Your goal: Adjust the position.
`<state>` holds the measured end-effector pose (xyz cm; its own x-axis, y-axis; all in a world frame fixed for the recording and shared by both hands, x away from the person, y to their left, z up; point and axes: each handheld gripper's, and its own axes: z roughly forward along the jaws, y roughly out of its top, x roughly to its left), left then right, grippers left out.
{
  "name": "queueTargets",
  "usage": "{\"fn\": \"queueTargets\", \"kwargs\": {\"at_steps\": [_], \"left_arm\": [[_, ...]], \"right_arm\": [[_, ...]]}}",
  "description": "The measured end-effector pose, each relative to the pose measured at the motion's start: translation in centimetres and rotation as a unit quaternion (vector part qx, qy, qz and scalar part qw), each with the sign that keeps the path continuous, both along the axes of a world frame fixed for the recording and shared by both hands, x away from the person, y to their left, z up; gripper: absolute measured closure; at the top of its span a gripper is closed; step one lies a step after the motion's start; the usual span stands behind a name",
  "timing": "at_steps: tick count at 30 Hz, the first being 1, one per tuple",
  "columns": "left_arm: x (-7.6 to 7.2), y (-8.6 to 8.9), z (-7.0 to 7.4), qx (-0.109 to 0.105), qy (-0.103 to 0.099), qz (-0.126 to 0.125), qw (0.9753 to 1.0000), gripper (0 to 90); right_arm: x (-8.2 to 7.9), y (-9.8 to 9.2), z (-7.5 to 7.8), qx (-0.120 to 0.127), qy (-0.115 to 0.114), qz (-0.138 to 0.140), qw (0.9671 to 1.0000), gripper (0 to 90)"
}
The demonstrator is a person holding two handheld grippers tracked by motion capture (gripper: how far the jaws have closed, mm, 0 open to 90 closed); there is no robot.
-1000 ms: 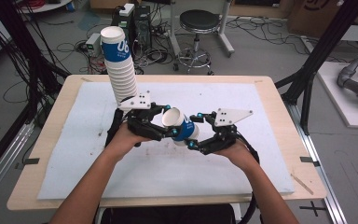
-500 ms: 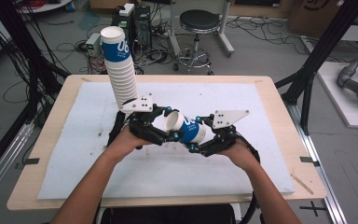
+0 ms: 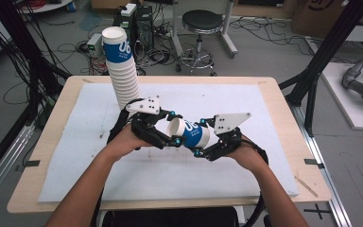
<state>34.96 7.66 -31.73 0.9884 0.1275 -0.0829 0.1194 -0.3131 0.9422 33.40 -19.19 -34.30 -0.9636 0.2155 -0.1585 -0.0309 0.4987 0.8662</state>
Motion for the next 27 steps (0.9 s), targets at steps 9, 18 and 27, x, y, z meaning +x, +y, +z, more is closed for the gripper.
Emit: {"fn": "queueTargets", "kwargs": {"at_steps": [9,18,27], "left_arm": [[0.1,0.3,-0.6,-0.025,0.008,-0.002,0.9997,28.9],[0.2,1.9,-1.6,-0.159,0.049,-0.017,0.9859,29.3],[0.0,1.4,-1.9,-0.129,0.045,-0.025,0.9903,29.0]], "right_arm": [[-0.2,-0.3,0.1,0.021,0.0,-0.015,0.9997,16.9],[-1.0,-1.4,0.4,0.16,0.032,-0.02,0.9864,15.8],[-0.8,-1.1,0.1,0.149,0.044,0.005,0.9878,18.0]]}}
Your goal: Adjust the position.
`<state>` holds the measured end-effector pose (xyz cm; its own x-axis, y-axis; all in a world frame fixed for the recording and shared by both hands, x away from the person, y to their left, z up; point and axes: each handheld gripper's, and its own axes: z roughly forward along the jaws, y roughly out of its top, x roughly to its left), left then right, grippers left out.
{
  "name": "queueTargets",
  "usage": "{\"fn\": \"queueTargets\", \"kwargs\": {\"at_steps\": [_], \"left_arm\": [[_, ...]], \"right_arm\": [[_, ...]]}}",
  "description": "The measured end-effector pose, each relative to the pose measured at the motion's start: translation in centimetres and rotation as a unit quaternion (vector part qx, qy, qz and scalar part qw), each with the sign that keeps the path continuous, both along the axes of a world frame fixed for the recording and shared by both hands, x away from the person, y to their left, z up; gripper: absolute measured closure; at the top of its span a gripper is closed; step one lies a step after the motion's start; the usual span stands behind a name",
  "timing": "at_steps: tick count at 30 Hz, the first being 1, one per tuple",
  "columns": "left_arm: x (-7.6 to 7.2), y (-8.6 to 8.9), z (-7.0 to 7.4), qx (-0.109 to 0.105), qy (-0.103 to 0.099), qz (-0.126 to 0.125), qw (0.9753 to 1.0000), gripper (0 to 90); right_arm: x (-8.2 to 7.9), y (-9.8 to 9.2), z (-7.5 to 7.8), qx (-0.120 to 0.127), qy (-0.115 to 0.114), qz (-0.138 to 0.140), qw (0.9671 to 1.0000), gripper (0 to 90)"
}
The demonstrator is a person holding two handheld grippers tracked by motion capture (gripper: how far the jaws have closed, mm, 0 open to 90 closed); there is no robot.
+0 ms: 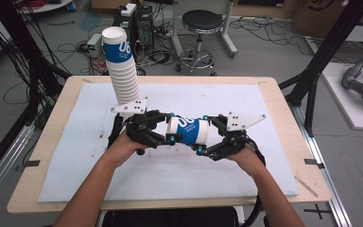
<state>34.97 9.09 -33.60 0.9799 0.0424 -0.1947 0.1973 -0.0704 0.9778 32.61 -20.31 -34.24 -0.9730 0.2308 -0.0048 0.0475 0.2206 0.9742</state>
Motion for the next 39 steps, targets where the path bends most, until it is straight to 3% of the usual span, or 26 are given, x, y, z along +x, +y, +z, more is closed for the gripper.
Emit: {"fn": "queueTargets", "kwargs": {"at_steps": [2,4,6,9,11,12,13,16,19,21,25,27,30,35,37,39], "left_arm": [[-0.2,-0.2,0.0,0.025,-0.005,0.007,0.9996,28.7],[-0.5,-0.5,0.0,0.063,-0.023,0.022,0.9975,26.2],[-0.7,-0.8,0.1,0.105,-0.039,0.032,0.9932,21.0],[-1.0,-1.0,0.2,0.145,-0.06,0.035,0.9871,20.5],[-1.1,-1.1,0.3,0.157,-0.069,0.029,0.9847,20.6],[-1.1,-1.1,0.3,0.157,-0.069,0.029,0.9847,20.6],[-1.3,-1.3,0.3,0.167,-0.077,0.019,0.9827,20.8],[-1.4,-1.7,0.1,0.177,-0.081,0.006,0.9808,22.5],[-1.3,-1.8,-0.1,0.176,-0.088,-0.008,0.9805,26.9],[-1.3,-1.7,-0.3,0.167,-0.081,-0.011,0.9826,27.5],[-1.4,-1.6,-0.7,0.136,-0.069,-0.003,0.9883,28.0],[-1.3,-1.5,-0.9,0.119,-0.064,0.001,0.9908,28.0],[-1.3,-1.5,-1.2,0.096,-0.056,0.005,0.9938,28.1],[-1.4,-1.6,-1.3,0.096,-0.06,0.011,0.9935,28.3],[-1.5,-1.8,-1.5,0.105,-0.055,0.012,0.9929,28.3],[-1.6,-1.9,-1.5,0.121,-0.059,0.011,0.9908,28.3]], "right_arm": [[0.1,-0.2,0.0,-0.016,-0.004,0.004,0.9998,19.3],[0.1,-0.2,-0.1,-0.043,-0.006,0.005,0.9991,21.8],[0.0,-0.2,-0.1,-0.063,-0.014,0.005,0.9979,22.5],[0.0,-0.3,0.0,-0.084,-0.019,0.007,0.9963,23.3],[0.1,-0.2,0.1,-0.109,-0.023,0.014,0.9937,23.4],[0.1,-0.2,0.1,-0.109,-0.023,0.014,0.9937,23.4],[0.1,-0.2,0.2,-0.121,-0.008,0.025,0.9924,23.3],[0.1,-0.1,0.2,-0.123,-0.003,0.031,0.9919,23.3],[0.1,0.0,0.2,-0.125,0.0,0.035,0.9916,23.1],[0.0,0.0,0.2,-0.117,0.006,0.034,0.9925,21.9],[0.1,-0.5,0.3,-0.056,0.032,0.03,0.9975,19.0],[0.3,-0.7,0.3,-0.027,0.046,0.025,0.9982,18.5],[0.3,-0.8,0.3,-0.002,0.049,0.019,0.9986,18.4],[0.4,-1.0,0.3,-0.004,0.054,0.014,0.9984,18.4],[0.4,-1.0,0.3,-0.013,0.053,0.018,0.9984,19.6],[0.3,-1.0,0.3,-0.029,0.049,0.022,0.9981,20.7]]}}
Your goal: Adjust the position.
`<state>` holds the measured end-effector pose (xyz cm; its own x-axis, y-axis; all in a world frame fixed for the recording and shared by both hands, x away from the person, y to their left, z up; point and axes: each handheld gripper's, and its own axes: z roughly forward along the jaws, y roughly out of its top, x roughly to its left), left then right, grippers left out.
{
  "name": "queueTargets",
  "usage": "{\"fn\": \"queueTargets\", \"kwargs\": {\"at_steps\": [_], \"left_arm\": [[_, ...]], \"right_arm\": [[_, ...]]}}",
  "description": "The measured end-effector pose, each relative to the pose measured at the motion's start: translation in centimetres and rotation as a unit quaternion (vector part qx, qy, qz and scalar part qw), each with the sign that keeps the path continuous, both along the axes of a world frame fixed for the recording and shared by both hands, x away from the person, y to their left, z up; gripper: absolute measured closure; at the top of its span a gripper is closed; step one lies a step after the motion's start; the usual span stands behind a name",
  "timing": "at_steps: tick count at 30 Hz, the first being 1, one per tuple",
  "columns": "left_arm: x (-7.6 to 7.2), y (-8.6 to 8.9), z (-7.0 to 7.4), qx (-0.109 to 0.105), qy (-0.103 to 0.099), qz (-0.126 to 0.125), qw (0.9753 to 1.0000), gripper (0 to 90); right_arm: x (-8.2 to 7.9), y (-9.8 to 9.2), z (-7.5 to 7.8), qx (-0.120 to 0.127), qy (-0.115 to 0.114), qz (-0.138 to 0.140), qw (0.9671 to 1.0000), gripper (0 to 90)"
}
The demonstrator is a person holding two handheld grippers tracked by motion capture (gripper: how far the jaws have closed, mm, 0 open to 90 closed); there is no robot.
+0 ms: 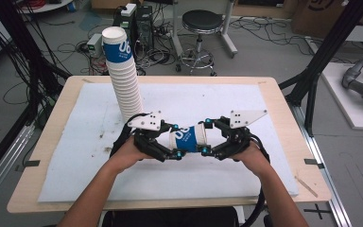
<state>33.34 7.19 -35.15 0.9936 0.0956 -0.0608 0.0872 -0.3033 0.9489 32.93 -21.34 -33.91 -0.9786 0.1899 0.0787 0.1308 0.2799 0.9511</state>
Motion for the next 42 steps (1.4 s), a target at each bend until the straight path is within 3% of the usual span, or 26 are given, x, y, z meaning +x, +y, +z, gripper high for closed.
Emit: {"fn": "queueTargets", "kwargs": {"at_steps": [6,12,15,19,22,23,25,26,27,28,30,33,35,39,42], "left_arm": [[-0.3,-0.3,0.1,0.038,-0.011,0.009,0.9992,25.1],[-0.1,-0.6,-0.1,0.044,-0.026,0.009,0.9987,27.0],[-0.1,-0.9,-0.2,0.077,-0.03,0.022,0.9963,20.9],[-0.1,-1.1,-0.4,0.096,-0.033,0.008,0.9948,28.8],[0.0,-1.0,-0.6,0.069,-0.025,0.004,0.9973,28.8],[0.1,-0.9,-0.7,0.052,-0.02,0.007,0.9984,28.8],[0.1,-0.7,-1.0,0.009,-0.001,0.013,0.9999,29.1],[0.1,-0.6,-1.2,-0.006,0.004,0.018,0.9998,29.1],[0.1,-0.6,-1.2,-0.006,0.004,0.018,0.9998,29.2],[0.3,-0.2,-1.7,-0.024,0.013,0.029,0.9992,29.2],[0.4,0.3,-2.0,-0.042,0.021,0.038,0.9982,29.3],[0.4,0.8,-2.0,-0.077,0.02,0.039,0.9961,29.2],[0.4,0.9,-1.9,-0.086,0.017,0.035,0.9956,29.2],[0.1,0.3,-1.9,-0.074,0.013,0.018,0.997,29.0],[0.0,-0.1,-1.9,-0.057,0.011,0.017,0.9982,28.8]], "right_arm": [[-0.1,0.2,0.4,-0.025,-0.012,0.012,0.9995,25.3],[0.0,0.2,0.6,-0.04,-0.019,0.013,0.9989,27.6],[0.0,0.4,1.0,-0.062,-0.029,0.013,0.9976,27.6],[0.1,0.9,1.7,-0.094,-0.037,0.016,0.9948,25.8],[-0.1,1.2,1.8,-0.069,-0.036,0.008,0.997,19.9],[0.0,1.1,1.8,-0.045,-0.037,0.003,0.9983,19.4],[-0.1,0.8,1.6,0.01,-0.016,-0.011,0.9998,19.4],[-0.1,0.6,1.5,0.035,-0.011,-0.019,0.9992,19.4],[-0.1,0.4,1.4,0.054,-0.01,-0.031,0.998,19.3],[-0.1,0.2,1.3,0.072,-0.01,-0.039,0.9966,19.3],[-0.1,-0.2,1.4,0.087,-0.011,-0.047,0.995,19.3],[0.1,-0.6,1.3,0.078,-0.007,-0.054,0.9955,16.5],[0.2,-0.4,0.9,0.067,0.009,-0.044,0.9967,15.6],[0.2,0.6,0.3,0.063,0.027,-0.022,0.9974,15.4],[0.2,1.2,0.3,0.057,0.022,-0.004,0.9981,19.3]]}}
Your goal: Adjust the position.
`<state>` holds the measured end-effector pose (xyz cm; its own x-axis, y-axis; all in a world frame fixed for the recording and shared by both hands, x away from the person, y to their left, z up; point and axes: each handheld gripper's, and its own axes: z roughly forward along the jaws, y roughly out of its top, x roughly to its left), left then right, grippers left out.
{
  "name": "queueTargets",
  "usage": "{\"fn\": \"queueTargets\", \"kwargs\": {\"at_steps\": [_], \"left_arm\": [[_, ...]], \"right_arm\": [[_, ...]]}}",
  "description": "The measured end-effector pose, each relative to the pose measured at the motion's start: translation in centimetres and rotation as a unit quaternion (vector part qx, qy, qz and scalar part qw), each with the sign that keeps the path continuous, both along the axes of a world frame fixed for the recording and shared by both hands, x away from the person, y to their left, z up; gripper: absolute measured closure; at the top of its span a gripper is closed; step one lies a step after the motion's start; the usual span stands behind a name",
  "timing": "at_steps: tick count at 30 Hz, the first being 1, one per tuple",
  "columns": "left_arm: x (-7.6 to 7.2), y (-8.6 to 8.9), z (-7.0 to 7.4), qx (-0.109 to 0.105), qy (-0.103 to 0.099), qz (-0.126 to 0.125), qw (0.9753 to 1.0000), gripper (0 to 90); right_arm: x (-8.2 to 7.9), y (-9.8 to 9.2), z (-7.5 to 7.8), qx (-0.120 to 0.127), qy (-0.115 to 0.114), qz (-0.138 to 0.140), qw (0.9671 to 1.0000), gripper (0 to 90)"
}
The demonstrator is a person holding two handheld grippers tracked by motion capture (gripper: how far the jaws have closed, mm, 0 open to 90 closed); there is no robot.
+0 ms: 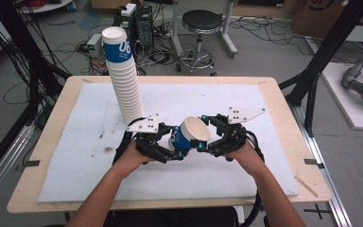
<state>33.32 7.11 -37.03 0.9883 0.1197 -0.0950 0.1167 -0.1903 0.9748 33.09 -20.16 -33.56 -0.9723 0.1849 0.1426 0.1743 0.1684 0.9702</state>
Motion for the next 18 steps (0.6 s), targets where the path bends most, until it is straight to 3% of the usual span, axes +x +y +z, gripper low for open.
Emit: {"fn": "queueTargets", "kwargs": {"at_steps": [2,5,9,11,13,17,18], "left_arm": [[-0.15,-0.14,0.1,0.013,-0.002,0.01,0.9999,28.5],[-0.29,-0.48,0.37,0.065,-0.011,0.034,0.9972,19.9],[-0.25,-0.64,0.33,0.077,-0.015,0.031,0.9965,20.4],[-0.24,-0.72,0.23,0.081,-0.021,0.02,0.9963,29.2],[-0.18,-0.9,0.14,0.078,-0.011,0.015,0.9968,29.6],[-0.07,-0.88,0.05,0.054,-0.008,0.016,0.9984,29.8],[-0.06,-0.76,-0.09,0.028,-0.003,0.018,0.9994,29.9]], "right_arm": [[0.01,0.04,0.22,-0.013,-0.013,0.0,0.9998,22.3],[-0.02,0.02,0.51,-0.043,-0.025,-0.008,0.9987,23.5],[-0.04,0.2,0.86,-0.068,-0.031,0.0,0.9973,23.5],[-0.14,0.39,0.92,-0.075,-0.036,-0.002,0.9965,23.3],[-0.15,0.54,0.87,-0.074,-0.036,-0.006,0.9966,21.9],[-0.31,0.84,0.66,-0.046,-0.031,-0.016,0.9983,18.0],[-0.3,0.88,0.52,-0.018,-0.026,-0.027,0.9991,17.6]]}}
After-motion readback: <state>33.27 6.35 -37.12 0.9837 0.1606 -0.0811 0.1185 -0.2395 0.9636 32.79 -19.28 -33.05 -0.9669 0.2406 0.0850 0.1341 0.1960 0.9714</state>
